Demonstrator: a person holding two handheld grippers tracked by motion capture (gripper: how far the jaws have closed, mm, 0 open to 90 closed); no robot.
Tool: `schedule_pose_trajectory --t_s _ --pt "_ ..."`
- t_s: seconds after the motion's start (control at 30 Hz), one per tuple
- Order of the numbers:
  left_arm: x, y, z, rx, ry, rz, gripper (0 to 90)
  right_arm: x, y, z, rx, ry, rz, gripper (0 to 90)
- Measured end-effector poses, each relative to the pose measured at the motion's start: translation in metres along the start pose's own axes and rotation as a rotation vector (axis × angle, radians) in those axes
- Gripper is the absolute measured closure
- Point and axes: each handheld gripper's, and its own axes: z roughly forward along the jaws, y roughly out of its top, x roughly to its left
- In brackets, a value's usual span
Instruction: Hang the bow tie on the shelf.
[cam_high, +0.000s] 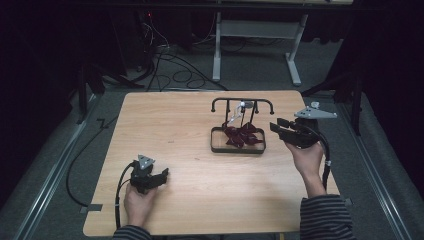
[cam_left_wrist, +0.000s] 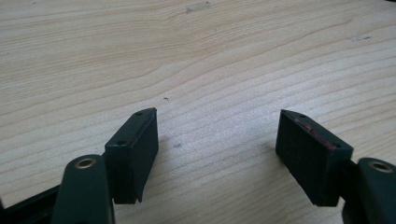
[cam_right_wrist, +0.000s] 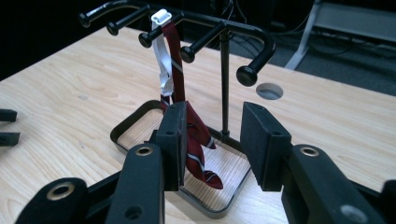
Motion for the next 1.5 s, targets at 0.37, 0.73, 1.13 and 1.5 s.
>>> schedule_pose_trajectory --t_s 0.37,0.73,1.13,1.5 --pt "0.0 0.0 0.0 0.001 0.001 0.003 30.3 0.0 -0.014 -0.004 -0.01 0.011 0.013 60.8" --pt "0.0 0.0 0.0 0.0 0.002 0.003 30.2 0.005 -0.027 -0.004 -0.013 0.021 0.029 59.8" --pt "0.0 0.0 0.0 -0.001 0.002 0.003 30.3 0.009 -0.042 -0.008 -0.013 0.021 0.042 59.5" --pt "0.0 0.0 0.0 0.001 0.001 0.003 30.3 0.014 -0.055 -0.008 0.002 0.03 0.048 59.5"
